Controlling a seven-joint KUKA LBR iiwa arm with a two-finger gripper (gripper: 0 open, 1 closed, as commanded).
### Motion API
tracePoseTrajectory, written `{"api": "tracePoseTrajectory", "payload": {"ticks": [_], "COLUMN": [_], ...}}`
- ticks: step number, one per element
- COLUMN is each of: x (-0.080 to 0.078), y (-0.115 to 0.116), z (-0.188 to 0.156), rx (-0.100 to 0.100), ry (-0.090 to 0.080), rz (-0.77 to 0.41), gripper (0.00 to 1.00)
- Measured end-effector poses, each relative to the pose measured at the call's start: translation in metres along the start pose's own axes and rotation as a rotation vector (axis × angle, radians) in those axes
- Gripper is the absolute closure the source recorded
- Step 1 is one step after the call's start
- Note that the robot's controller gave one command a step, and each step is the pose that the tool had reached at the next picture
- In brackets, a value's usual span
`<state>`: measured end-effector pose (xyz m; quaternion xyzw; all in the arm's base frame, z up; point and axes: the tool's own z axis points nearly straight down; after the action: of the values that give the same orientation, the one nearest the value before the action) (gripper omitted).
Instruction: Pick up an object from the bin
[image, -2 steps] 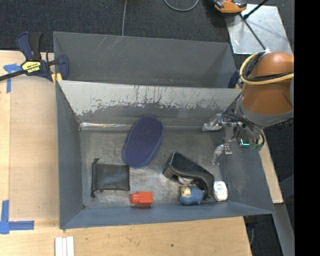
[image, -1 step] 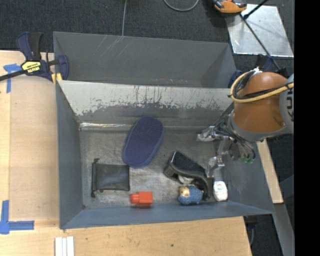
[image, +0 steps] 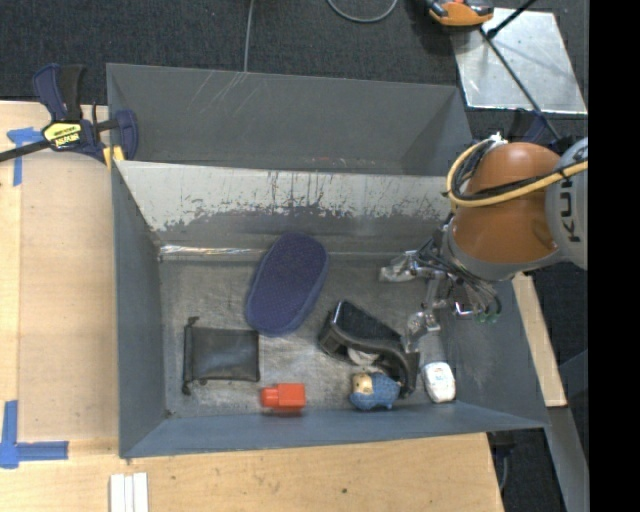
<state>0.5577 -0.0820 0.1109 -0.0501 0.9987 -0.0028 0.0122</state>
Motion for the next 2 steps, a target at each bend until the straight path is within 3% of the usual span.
{"api": "tracePoseTrajectory", "payload": {"ticks": [1,2], "x": [-0.0011,-0.0058], "y": [0.0024,0.0083], "z": [0.0008,0.0018], "rx": [0.000,0.004], "ry": [-0.002,0.001], "rz": [0.023,-0.027], "gripper": [0.00,0.00]}}
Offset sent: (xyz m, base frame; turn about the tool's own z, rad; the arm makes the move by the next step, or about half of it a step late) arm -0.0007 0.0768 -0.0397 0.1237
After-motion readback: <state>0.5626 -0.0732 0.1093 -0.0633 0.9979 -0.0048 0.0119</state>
